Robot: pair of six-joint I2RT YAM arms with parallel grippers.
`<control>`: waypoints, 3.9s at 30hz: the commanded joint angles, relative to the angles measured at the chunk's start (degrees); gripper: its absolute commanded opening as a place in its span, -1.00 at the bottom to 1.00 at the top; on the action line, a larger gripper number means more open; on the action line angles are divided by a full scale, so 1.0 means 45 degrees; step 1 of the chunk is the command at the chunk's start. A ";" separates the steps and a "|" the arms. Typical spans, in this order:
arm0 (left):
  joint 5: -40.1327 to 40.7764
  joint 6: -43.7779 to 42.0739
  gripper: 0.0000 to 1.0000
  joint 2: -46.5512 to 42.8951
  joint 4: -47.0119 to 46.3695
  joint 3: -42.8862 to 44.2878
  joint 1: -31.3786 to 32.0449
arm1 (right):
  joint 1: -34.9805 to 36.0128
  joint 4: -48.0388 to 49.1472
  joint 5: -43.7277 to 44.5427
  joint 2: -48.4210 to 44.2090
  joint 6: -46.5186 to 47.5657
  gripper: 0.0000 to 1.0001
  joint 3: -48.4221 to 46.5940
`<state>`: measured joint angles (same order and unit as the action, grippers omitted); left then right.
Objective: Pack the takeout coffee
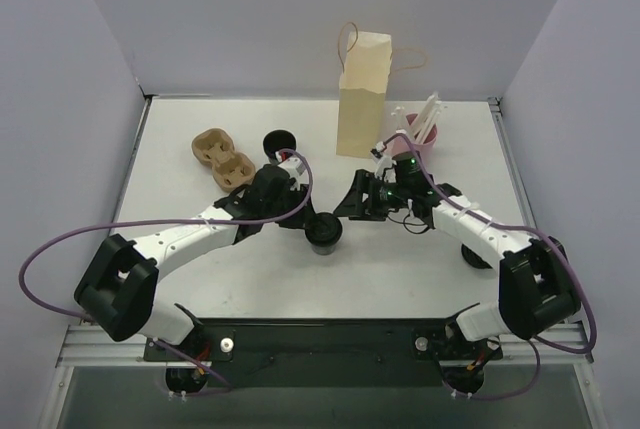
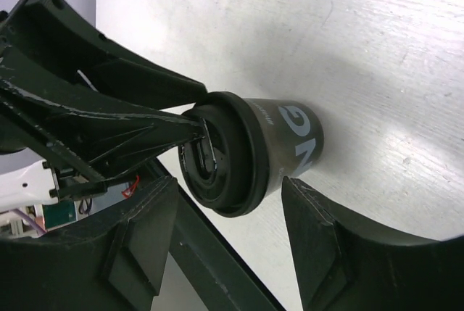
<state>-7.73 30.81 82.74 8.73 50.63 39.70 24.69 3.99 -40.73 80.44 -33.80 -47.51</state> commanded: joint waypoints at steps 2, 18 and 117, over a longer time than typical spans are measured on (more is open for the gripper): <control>0.0154 -0.0460 -0.07 0.0578 0.0912 -0.0216 0.0064 | 0.0061 -0.0515 -0.0851 0.0463 0.0617 0.18 -0.0693; 0.0252 0.0263 -0.08 0.0735 0.0092 -0.1348 0.0259 | 0.0686 0.1747 0.0242 0.1128 -0.0359 -0.32 0.1258; 0.3220 0.5654 -0.11 0.0031 -0.1570 -0.5255 0.2232 | 0.0256 0.3823 0.1883 -0.2288 -0.2332 -0.05 0.3312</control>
<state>7.75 58.04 78.13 -17.63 32.05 48.05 26.22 29.69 -32.99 74.22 -46.59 -28.16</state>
